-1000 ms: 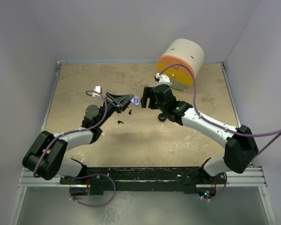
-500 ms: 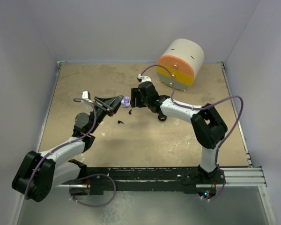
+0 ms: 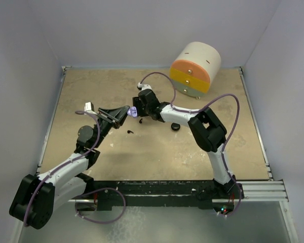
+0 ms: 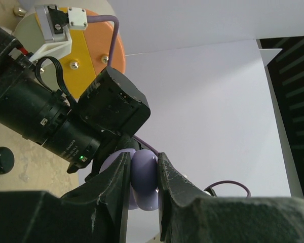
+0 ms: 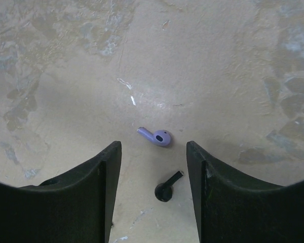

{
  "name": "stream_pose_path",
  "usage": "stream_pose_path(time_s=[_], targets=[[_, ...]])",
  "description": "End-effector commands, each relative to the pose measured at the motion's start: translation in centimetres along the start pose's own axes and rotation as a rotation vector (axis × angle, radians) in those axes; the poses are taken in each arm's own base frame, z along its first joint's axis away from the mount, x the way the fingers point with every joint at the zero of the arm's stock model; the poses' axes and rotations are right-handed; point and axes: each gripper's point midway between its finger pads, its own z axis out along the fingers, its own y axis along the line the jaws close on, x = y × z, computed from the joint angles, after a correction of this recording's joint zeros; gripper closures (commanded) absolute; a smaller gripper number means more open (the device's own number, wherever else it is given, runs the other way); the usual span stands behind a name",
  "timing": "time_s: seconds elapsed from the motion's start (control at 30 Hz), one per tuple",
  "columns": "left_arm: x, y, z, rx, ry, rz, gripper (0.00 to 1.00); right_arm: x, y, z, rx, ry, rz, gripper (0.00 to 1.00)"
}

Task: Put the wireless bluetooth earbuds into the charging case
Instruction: Pick up the earbud from the center of the board.

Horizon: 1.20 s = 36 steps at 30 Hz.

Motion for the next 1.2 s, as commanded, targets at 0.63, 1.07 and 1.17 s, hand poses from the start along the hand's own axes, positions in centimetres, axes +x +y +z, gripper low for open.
stream_pose_path(time_s=[0.63,1.07,1.17], targets=[[-0.4,-0.5,-0.6,0.026,-0.006,-0.008,1.0,-0.3,0.8,2.0,0.033,-0.019,0.067,0.54],[-0.5,-0.3,-0.7,0.027,-0.005,-0.015,1.0,0.9,0.1,2.7,0.07,0.003,0.088,0.59],[-0.5,-0.3,-0.7,0.029,-0.005,-0.014,1.0,1.3,-0.3,2.8,0.088,0.012,0.091,0.63]])
